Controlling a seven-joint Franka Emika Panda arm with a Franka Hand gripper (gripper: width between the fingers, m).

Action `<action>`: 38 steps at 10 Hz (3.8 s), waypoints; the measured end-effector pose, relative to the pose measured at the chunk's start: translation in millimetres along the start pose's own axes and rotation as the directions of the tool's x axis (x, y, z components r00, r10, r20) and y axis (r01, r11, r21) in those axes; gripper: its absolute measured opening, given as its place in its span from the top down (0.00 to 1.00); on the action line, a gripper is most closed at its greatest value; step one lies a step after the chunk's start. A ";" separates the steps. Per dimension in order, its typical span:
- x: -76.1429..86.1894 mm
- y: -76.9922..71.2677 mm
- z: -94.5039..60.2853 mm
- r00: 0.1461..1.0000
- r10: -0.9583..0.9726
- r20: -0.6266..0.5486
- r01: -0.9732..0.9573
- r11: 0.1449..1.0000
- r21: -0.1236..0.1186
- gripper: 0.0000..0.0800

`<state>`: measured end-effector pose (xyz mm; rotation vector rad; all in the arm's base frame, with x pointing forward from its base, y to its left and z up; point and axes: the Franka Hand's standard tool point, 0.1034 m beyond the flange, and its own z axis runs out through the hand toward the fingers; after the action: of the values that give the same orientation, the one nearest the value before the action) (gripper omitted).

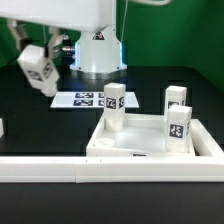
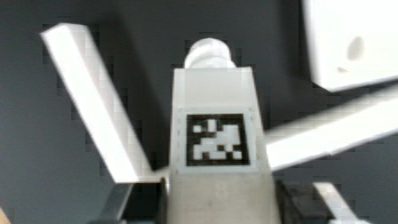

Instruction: Assemble square table

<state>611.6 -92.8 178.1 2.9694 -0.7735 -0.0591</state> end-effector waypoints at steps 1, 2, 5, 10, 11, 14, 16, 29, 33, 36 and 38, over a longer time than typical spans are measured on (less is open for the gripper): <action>7.7 -5.9 -8.0 0.996 -0.009 -0.084 0.012 0.999 0.033 0.64; 6.7 -8.6 -5.9 0.987 -0.007 -0.162 0.016 0.998 0.055 0.64; 7.9 -18.8 1.2 0.959 -0.017 -0.283 0.039 0.996 0.074 0.64; -35.3 -99.9 15.1 0.924 0.165 -0.345 -0.100 0.975 0.199 0.64; -35.0 -98.6 16.9 0.926 0.149 -0.347 -0.086 0.978 0.191 0.64; -37.3 -98.7 22.4 0.921 0.140 -0.363 -0.077 0.980 0.183 0.64; -54.3 -98.5 48.7 0.910 0.089 -0.405 -0.036 0.990 0.137 0.64; -48.8 -86.4 63.8 0.901 0.039 -0.432 0.000 0.996 0.090 0.64; -50.7 -88.5 63.6 0.901 0.019 -0.433 0.018 0.996 0.082 0.64; -58.1 -75.0 63.6 0.903 -0.016 -0.429 0.047 0.997 0.061 0.64; -57.2 -70.8 67.0 0.900 -0.024 -0.436 0.053 0.997 0.054 0.64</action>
Offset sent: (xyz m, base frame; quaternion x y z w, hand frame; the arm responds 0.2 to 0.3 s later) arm 0.0000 0.0000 0.0000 0.0000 0.1938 0.0000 0.9810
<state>592.3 -7.3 106.8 2.8826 -0.6615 0.6190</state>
